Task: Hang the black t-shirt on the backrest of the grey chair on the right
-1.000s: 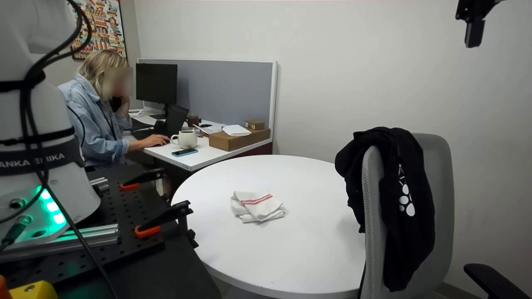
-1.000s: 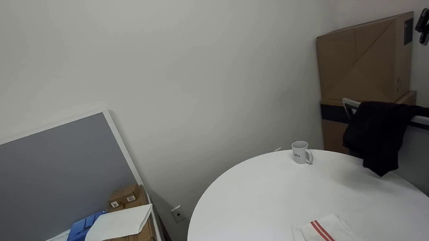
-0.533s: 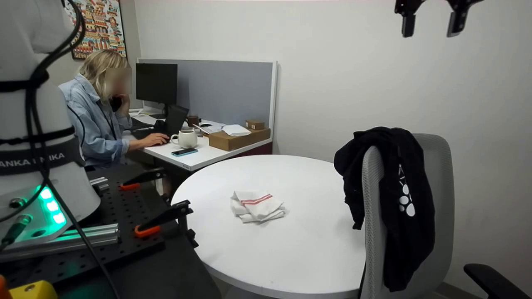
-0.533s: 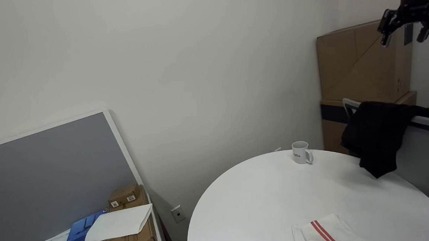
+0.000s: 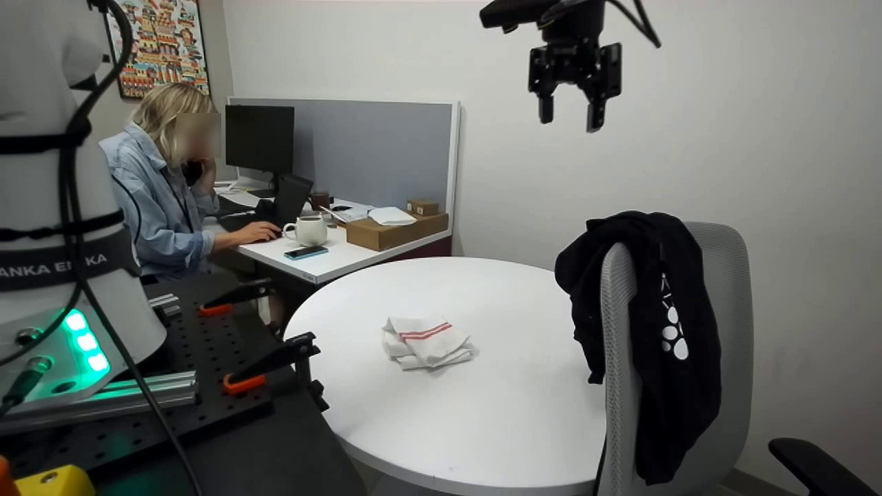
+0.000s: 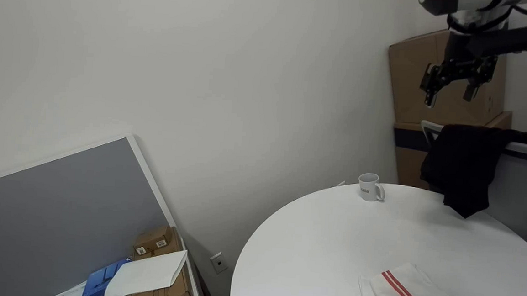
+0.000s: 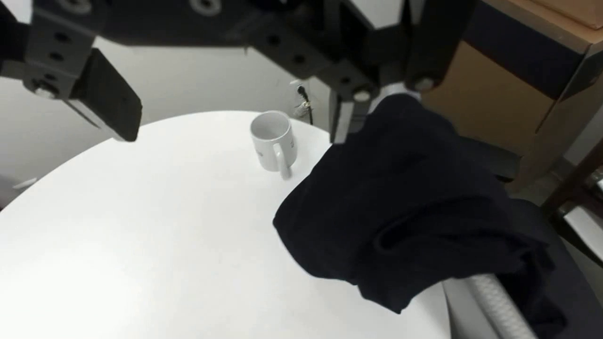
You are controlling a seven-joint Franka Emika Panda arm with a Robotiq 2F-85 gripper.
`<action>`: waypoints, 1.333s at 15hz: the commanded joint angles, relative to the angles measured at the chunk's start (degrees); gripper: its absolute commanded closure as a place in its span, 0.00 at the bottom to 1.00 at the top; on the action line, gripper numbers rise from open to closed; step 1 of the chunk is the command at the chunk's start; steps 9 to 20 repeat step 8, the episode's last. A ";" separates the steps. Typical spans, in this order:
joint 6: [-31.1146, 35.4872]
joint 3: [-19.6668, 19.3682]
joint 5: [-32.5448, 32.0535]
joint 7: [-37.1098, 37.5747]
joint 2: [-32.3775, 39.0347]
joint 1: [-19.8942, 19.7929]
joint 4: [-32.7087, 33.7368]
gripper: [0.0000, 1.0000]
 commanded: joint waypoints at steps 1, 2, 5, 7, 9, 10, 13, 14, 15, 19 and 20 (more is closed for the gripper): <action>5.35 1.26 0.07 -3.70 -6.77 3.88 -12.31 0.00; 5.79 1.65 0.25 -4.36 -7.49 5.01 -14.38 0.00; 4.66 0.93 -0.35 -2.15 -5.10 5.93 -12.18 0.00; 4.88 0.88 -0.39 -2.36 -5.93 6.18 -13.16 0.00; 4.88 0.77 -0.40 -2.52 -6.14 6.11 -13.24 0.00; 4.88 0.77 -0.40 -2.52 -6.14 6.11 -13.24 0.00; 4.88 0.77 -0.40 -2.52 -6.14 6.11 -13.24 0.00; 4.88 0.77 -0.40 -2.52 -6.14 6.11 -13.24 0.00; 4.88 0.77 -0.40 -2.52 -6.14 6.11 -13.24 0.00; 4.88 0.77 -0.40 -2.52 -6.14 6.11 -13.24 0.00; 4.88 0.77 -0.40 -2.52 -6.14 6.11 -13.24 0.00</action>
